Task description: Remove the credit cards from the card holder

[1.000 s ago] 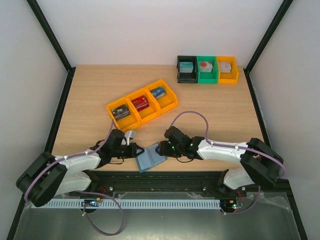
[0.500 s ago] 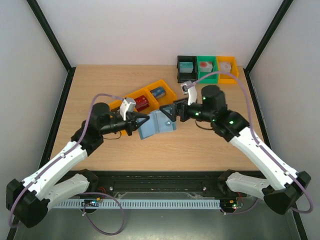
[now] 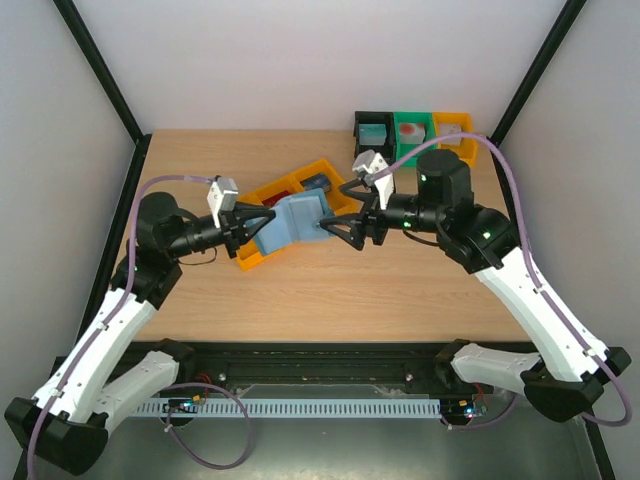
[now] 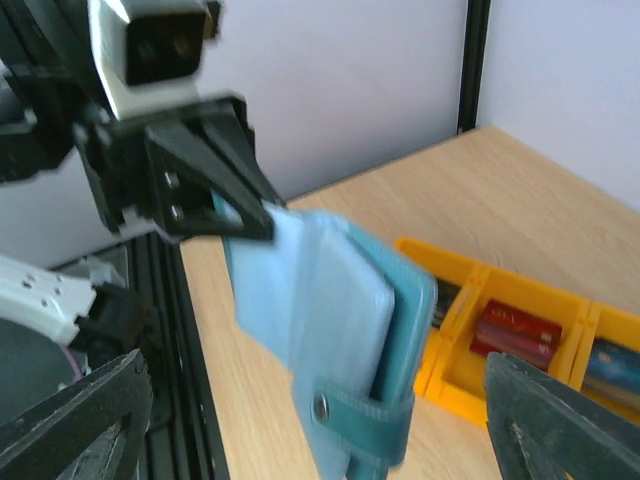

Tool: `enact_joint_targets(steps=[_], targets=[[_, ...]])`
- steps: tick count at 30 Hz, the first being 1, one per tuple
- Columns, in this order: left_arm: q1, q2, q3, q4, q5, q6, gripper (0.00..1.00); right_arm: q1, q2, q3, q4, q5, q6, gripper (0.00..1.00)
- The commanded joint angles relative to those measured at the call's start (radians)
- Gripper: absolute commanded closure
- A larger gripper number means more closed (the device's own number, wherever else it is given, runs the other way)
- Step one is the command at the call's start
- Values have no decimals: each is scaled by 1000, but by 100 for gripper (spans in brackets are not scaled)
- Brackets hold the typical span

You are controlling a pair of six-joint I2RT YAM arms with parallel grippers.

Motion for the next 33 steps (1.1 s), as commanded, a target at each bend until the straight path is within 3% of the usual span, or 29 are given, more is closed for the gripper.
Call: enact_joint_targets(steps=[1, 6, 10, 15, 17, 23, 33], targets=[[33, -25, 15, 59, 43, 4, 98, -2, 39, 26, -133, 2, -98, 13], [35, -27, 28, 66, 74, 32, 98, -2, 146, 73, -125, -42, -74, 21], [34, -30, 23, 81, 95, 41, 98, -2, 229, 146, -145, -85, -67, 33], [35, -61, -6, 140, 116, 31, 98, -2, 223, 142, -136, -146, -80, 46], [35, -63, -9, 144, 111, 29, 98, -2, 213, 146, -174, -157, -103, 46], [34, -81, -31, 149, 131, 62, 98, -3, 155, 122, -218, -102, -100, 34], [33, -88, -29, 156, 162, 79, 98, -3, 167, 147, -261, -34, -71, 36]])
